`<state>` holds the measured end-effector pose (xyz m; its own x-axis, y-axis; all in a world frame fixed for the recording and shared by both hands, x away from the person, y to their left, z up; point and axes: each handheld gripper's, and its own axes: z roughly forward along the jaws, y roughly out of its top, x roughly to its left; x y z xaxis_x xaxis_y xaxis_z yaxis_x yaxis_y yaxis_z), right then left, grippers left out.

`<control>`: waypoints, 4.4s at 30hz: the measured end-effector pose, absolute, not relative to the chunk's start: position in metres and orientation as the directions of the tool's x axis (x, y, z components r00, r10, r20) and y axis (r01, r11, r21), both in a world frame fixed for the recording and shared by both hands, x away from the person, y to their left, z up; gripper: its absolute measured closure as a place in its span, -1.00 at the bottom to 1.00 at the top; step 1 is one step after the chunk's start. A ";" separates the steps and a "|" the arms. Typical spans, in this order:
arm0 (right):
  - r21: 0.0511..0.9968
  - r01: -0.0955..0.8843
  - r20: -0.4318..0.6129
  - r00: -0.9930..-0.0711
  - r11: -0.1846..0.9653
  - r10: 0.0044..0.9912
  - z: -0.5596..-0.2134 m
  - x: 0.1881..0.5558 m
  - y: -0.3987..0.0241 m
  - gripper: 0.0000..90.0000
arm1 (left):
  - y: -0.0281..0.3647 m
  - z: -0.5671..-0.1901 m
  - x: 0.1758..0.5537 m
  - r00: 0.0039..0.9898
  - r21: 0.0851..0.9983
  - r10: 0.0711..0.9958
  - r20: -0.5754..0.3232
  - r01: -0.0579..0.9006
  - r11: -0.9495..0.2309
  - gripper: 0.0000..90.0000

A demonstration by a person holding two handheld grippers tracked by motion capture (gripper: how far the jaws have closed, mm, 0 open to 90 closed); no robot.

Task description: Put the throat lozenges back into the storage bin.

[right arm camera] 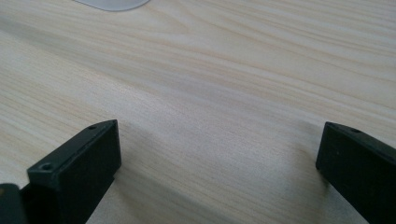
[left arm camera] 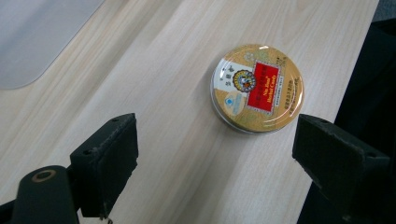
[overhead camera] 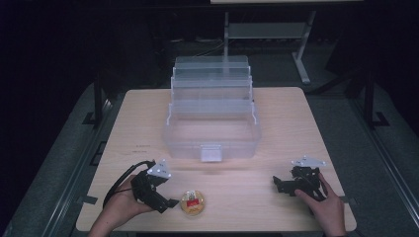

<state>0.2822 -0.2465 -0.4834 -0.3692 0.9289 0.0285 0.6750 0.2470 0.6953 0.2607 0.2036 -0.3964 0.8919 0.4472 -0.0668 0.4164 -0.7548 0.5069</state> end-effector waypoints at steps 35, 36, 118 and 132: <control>0.695 0.675 0.029 -0.369 0.247 0.929 -0.483 0.282 -0.247 -1.00 | 0.162 -0.406 0.261 0.935 0.451 0.350 -0.060 0.338 -0.826 -0.70; 0.695 0.675 0.029 -0.369 0.247 0.929 -0.483 0.282 -0.247 -1.00 | 0.162 -0.406 0.262 0.937 0.450 0.345 -0.059 0.333 -0.828 -0.70; 0.695 0.675 0.029 -0.369 0.247 0.929 -0.483 0.282 -0.247 -1.00 | 0.121 -0.438 0.261 0.967 0.307 0.256 -0.001 0.244 -0.920 -0.57; 0.695 0.675 0.028 -0.369 0.247 0.929 -0.483 0.282 -0.247 -1.00 | 0.126 -0.426 0.262 0.964 0.335 0.266 -0.013 0.255 -0.907 -0.57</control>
